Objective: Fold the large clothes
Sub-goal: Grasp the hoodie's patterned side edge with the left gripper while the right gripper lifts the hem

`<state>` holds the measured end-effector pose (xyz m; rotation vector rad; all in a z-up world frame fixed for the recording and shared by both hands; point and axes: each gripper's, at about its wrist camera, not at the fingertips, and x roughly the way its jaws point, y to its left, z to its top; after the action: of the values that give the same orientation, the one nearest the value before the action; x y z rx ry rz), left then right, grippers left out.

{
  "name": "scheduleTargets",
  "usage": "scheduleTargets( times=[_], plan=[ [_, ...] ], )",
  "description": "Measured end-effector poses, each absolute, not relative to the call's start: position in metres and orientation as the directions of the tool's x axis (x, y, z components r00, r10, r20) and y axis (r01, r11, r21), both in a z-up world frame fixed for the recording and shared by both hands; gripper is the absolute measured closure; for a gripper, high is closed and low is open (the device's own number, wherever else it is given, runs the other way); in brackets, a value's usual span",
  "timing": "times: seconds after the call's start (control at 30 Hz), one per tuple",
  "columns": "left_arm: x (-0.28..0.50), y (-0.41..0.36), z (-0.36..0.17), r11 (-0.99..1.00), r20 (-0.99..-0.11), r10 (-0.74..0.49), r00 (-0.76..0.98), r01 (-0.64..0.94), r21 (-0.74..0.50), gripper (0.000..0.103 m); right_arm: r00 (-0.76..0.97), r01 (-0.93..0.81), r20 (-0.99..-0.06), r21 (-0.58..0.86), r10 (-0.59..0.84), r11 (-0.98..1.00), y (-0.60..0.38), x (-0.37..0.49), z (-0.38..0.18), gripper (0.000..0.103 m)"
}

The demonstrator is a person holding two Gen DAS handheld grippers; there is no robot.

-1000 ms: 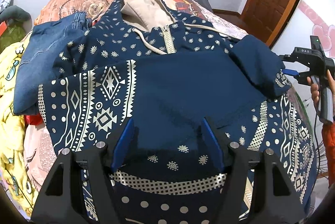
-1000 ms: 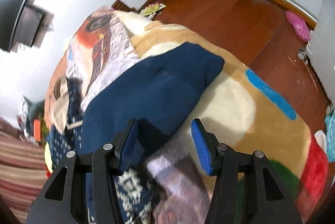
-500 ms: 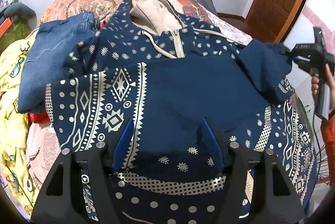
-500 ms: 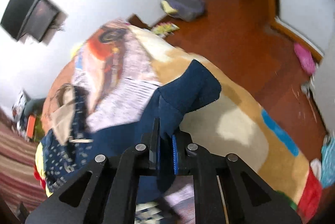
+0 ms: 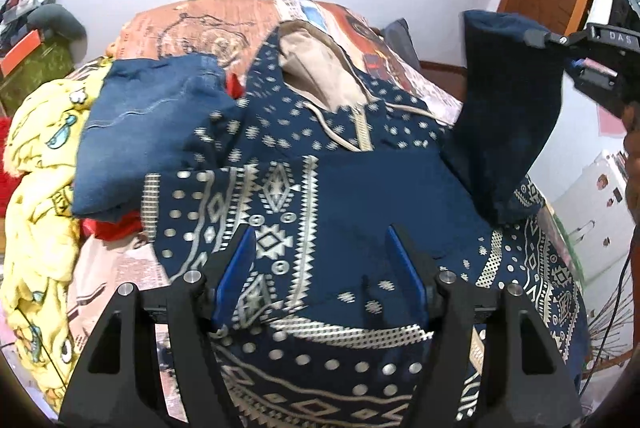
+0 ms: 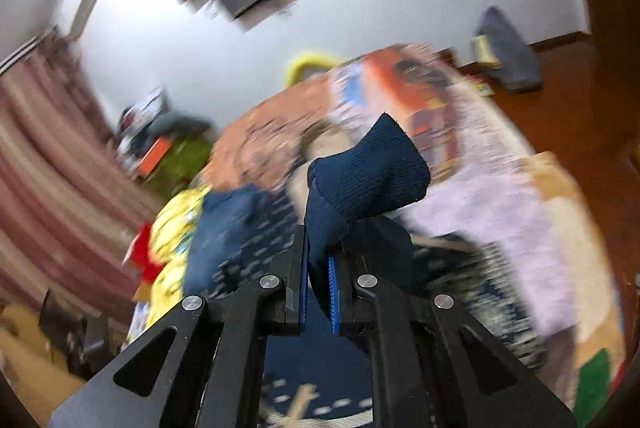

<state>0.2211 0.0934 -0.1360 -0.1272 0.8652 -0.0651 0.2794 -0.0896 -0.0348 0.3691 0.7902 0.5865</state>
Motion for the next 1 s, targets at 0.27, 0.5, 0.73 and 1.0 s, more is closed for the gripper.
scheduleTargets(
  times=[0.27,0.5,0.73,1.0],
  plan=[
    [0.195,0.139,-0.131,0.983,-0.742,-0.066,0.667,-0.084,-0.163,0.037,0.324,-0.44,-0.69,0.496,0.648,0.748,0.012,0.272,-0.104,0.096],
    [0.181,0.173,-0.145,0.966,-0.764,-0.062,0.642,-0.154,-0.207,0.037,0.129,-0.469,-0.81,0.458,0.572,0.755,0.055,0.255,-0.164,0.096],
    [0.181,0.171,-0.156,0.958,-0.782,-0.091,0.617,-0.159,-0.237,0.037,0.136,-0.536,-0.843,0.38,0.521,0.754,0.047,0.238,-0.149,0.095],
    [0.208,0.129,-0.142,0.978,-0.775,-0.124,0.62,-0.056,-0.201,0.037,0.406,-0.53,-0.791,0.204,0.458,0.823,-0.012,0.24,-0.098,0.057]
  ],
)
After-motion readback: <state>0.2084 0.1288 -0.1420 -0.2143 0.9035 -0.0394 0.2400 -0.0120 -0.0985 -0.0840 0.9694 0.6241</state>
